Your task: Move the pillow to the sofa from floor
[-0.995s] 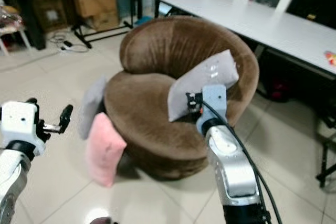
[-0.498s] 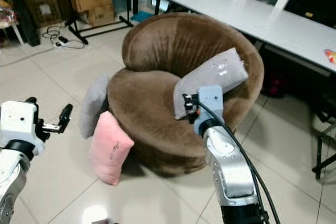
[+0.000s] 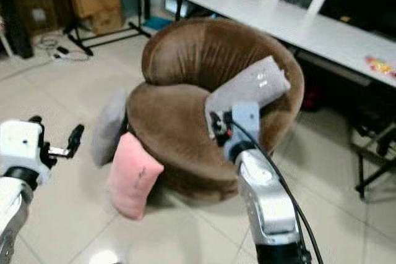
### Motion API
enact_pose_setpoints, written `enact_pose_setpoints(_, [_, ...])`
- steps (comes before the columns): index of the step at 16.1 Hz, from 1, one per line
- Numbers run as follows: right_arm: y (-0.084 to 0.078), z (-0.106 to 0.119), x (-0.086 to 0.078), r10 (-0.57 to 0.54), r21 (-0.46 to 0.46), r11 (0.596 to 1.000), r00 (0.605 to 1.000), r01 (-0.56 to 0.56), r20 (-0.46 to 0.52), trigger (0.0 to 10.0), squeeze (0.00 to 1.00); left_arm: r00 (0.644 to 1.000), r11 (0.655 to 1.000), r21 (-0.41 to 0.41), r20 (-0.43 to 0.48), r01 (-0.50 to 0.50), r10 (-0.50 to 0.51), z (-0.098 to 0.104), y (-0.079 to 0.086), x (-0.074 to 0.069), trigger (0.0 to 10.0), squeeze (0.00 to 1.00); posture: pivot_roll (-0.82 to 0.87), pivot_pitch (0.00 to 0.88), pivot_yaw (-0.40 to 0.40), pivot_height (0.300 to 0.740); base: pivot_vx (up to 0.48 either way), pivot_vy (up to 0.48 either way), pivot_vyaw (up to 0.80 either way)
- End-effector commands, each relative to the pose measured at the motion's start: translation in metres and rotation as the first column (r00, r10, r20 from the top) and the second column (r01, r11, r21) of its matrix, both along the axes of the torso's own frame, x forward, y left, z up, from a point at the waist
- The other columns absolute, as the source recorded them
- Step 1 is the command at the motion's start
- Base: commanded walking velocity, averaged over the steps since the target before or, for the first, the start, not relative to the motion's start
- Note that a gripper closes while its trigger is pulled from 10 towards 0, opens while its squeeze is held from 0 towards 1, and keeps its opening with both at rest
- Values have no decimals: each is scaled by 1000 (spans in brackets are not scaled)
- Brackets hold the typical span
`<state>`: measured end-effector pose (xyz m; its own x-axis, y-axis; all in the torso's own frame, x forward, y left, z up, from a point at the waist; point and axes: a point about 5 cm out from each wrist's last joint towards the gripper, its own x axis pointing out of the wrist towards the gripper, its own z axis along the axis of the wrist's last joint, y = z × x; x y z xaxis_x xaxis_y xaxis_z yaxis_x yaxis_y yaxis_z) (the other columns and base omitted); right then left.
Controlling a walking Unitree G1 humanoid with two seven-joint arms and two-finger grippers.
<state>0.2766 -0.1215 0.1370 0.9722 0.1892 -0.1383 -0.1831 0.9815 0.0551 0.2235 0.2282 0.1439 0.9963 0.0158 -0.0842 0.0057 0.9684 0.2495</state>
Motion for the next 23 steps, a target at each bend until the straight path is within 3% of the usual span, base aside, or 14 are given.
enact_pose_setpoints(1, [-11, 0, 0, -33, -4, 999, 999, 33, -9, 10000, 0, 1000, 1000, -5, 14, 27, -27, 2, -6, 1, 10000, 0, 51, 0, -99, 740, 0, 356, 0])
enact_pose_setpoints(6, [-8, 0, -3, -25, 9, 1000, 1000, 25, -18, 10000, 0, 999, 998, -38, 33, 41, -40, 5, -11, 2, 10000, 0, 49, 0, -99, 740, 0, 128, 0])
enact_pose_setpoints(9, [-1, 2, -5, 37, 14, 999, 999, -36, -12, 10000, 0, 998, 997, -61, 50, 52, -49, 6, -12, 2, 10000, 0, 48, 0, -98, 740, 0, 0, 267])
enact_pose_setpoints(13, [-1, 1, -5, 31, 27, 999, 999, -30, -24, 10000, 0, 997, 996, -58, 46, 63, -60, 6, -12, 0, 10000, 0, 49, 0, -97, 740, 314, 0, 800])
enact_pose_setpoints(14, [-3, 1, -5, 2, 86, 996, 999, 1, -38, 10000, 0, 997, 996, -56, 44, 63, -60, 6, -11, -1, 10000, 0, 49, 0, -97, 740, 319, 0, 0])
enact_pose_setpoints(15, [-5, 2, -5, 1, 90, 996, 999, 2, -34, 10000, 0, 997, 997, -54, 42, 63, -60, 5, -10, -1, 10000, 0, 48, 0, -96, 740, 319, 0, 0])
enact_pose_setpoints(23, [-7, 2, -5, -10, 60, 998, 999, 12, -30, 10000, 0, 998, 998, -37, 33, 45, -44, 5, -4, -2, 10000, 0, 46, 0, -96, 740, 321, 0, 0])
